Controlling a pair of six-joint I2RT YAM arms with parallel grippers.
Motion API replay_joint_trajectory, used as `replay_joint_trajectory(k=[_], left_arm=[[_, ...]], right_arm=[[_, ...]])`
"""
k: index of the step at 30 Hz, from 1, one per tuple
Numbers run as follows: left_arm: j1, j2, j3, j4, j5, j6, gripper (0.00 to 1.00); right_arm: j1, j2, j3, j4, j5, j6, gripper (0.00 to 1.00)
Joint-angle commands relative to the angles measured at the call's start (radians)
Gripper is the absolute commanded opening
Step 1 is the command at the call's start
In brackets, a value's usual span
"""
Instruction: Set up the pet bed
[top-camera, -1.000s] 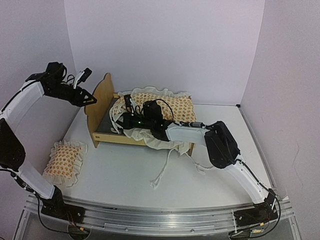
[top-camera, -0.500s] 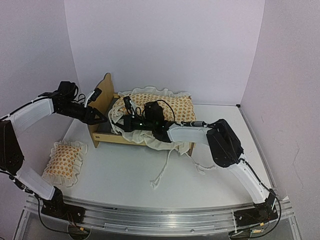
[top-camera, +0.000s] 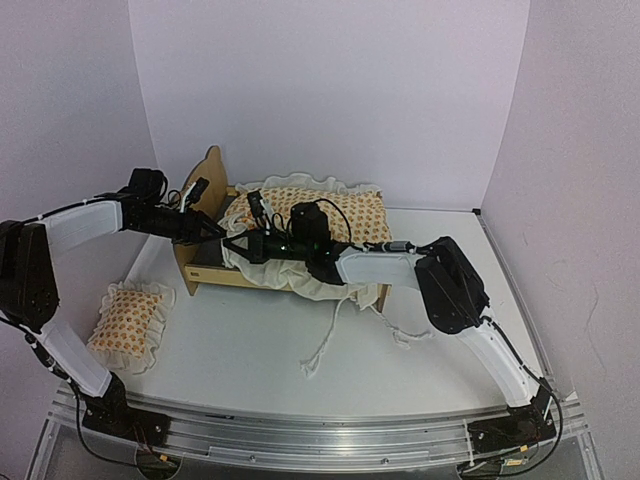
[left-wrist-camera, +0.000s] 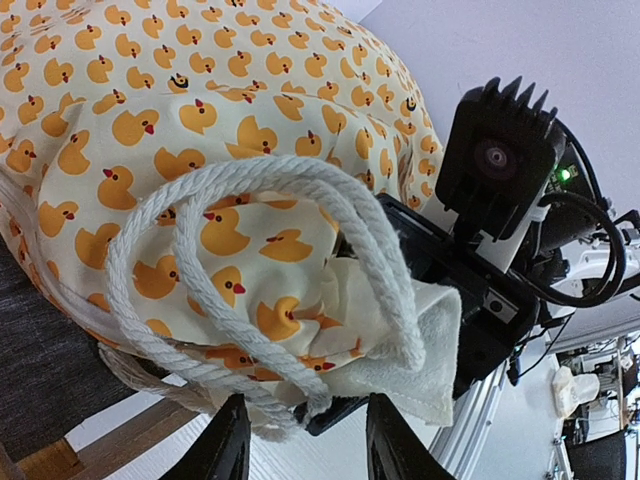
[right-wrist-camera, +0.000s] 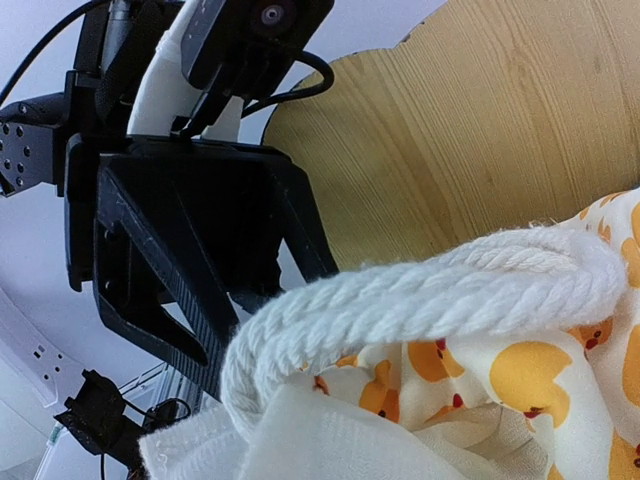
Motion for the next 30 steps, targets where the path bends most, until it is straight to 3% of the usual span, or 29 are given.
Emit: replay_joint_trajectory(k=[1, 5, 22, 26, 30], left_arm=[[0.005, 0.025, -0.045, -0.012, 0.017, -0.076, 0.3], [0.009, 0.024, -0.064, -0.019, -0.014, -0.111, 0.27], [0.019, 0.019, -0.136, 0.004, -0.017, -0.169, 0.33], [0.018, 0.044, -0.128, 0.058, 0.014, -0.177, 0.28], [0.017, 0.075, -0.124, 0.081, 0.057, -0.172, 0.13]], right_arm=[[-0.001, -0.077, -0.016, 0.048, -0.016, -0.014, 0.0], [-0.003, -0.089, -0.03, 0.049, -0.012, -0.022, 0.0], [-0.003, -0.09, -0.033, 0.05, -0.025, -0.02, 0.0], [-0.002, -0.086, -0.028, 0.051, -0.031, -0.012, 0.0], [-0.003, -0.082, -0.021, 0.052, -0.032, -0.007, 0.0]])
